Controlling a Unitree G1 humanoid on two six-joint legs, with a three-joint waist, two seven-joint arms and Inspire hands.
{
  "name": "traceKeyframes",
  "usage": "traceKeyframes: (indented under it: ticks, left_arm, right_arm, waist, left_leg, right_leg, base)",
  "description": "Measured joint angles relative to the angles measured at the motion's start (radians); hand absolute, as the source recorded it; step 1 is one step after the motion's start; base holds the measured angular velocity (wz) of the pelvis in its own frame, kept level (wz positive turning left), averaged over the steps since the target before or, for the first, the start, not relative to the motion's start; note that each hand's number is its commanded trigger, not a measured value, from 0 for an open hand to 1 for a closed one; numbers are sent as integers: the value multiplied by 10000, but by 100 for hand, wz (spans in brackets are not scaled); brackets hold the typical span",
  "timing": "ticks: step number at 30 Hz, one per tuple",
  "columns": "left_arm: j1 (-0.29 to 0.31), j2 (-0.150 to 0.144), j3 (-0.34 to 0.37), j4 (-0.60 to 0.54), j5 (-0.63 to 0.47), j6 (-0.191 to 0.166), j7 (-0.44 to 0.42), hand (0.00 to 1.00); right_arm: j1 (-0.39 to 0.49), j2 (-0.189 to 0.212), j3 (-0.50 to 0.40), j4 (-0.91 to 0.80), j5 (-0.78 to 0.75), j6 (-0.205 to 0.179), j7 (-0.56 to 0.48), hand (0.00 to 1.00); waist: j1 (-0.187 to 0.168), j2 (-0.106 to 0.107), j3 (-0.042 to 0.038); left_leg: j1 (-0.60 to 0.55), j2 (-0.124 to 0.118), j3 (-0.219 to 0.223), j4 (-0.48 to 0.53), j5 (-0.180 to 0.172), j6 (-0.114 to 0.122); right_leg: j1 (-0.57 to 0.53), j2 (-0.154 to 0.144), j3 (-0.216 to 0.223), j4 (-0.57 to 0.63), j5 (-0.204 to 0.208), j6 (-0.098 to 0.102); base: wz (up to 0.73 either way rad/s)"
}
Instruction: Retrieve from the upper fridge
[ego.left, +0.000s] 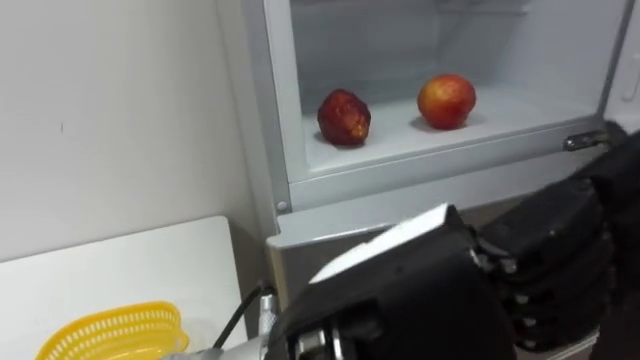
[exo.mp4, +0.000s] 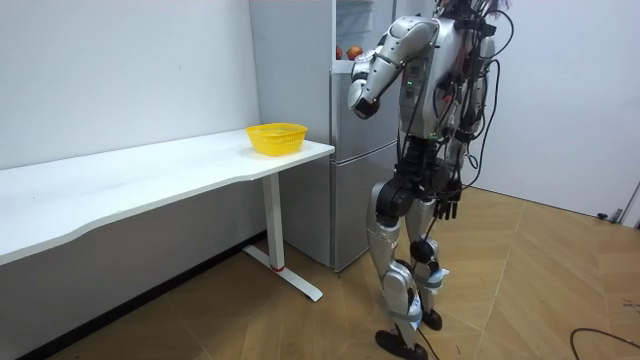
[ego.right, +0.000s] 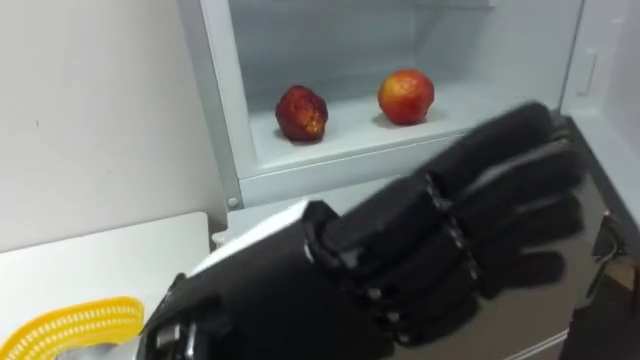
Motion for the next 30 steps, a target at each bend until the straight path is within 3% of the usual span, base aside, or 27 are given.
traceKeyframes:
  ticks: [18,22,25,27,30]
  left_arm:
    - [-33,76,-32,0,5,-3,-343,0]
    - [-30,197,732,-72,141,-86,156,0]
    - [118,228,1592,-594,1374,-365,843,0]
    - [284,372,2577,-1116,2182,-679,1519,0]
    - [454,349,3707,-1442,2973,-1188,2239,0]
  right_arm:
    - [-39,-17,-13,222,60,-290,-181,0]
    - [145,-13,-104,315,84,-557,-303,0]
    - [344,-1,-150,533,38,-686,-500,0]
    - [628,98,-434,618,43,-773,-738,0]
    - [903,113,-667,623,113,-947,-796,0]
  waist:
    - [-39,-43,29]
    - [76,0,43]
    - [524,78,19]
    - [820,107,15]
    - [1233,105,20]
  left_leg:
    - [-67,17,44,-127,3,-6]
    - [66,30,11,-142,6,-11]
    - [168,38,7,-160,8,-14]
    - [271,41,-3,-223,35,-58]
    - [384,43,-45,-260,45,-76]
  right_leg:
    - [-123,34,33,6,27,-21]
    - [46,52,43,-25,28,-22]
    - [84,77,95,-5,28,-23]
    - [166,102,132,-7,27,-27]
    - [265,106,69,-6,22,-34]
  base:
    - [-1]
    - [-4]
    - [-15]
    - [0]
    - [3]
